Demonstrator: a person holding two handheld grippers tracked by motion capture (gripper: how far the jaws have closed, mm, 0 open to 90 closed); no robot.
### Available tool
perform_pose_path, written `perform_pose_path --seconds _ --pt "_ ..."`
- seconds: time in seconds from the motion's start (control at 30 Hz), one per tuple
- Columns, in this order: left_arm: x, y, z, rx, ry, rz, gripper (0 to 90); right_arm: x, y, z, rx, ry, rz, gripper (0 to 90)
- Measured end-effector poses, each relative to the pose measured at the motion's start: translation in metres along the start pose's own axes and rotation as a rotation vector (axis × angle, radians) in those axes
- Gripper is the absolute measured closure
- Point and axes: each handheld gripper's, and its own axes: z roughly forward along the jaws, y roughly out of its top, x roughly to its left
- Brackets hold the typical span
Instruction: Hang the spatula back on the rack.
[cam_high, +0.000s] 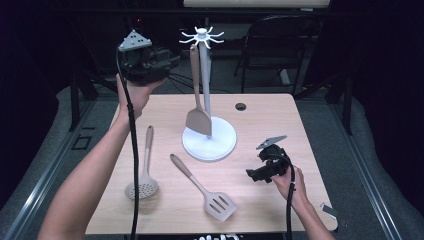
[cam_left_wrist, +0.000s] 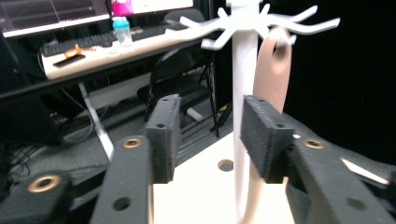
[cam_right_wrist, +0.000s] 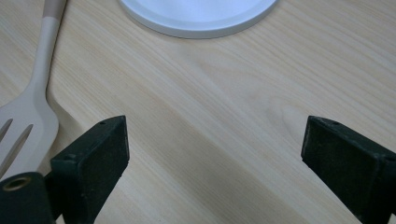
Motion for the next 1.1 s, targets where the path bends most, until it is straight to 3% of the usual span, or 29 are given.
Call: perform_pose_path --seconds 0.27,0.7,1.1 --pt "-0.003 -0.022 -0.009 0.047 0.002 0.008 37.2 0.001 0.000 0.001 0.013 0.007 -0.006 7.1" --pt "-0.014 -0.068 -0.018 0.126 -0.016 0.019 25.0 0.006 0.001 0.005 0.027 0.010 -0.017 7.1" --pt "-0.022 -0.117 -0.023 0.192 -0.038 -0.006 15.7 0.007 0.000 0.009 0.048 0.021 -0.024 6.8"
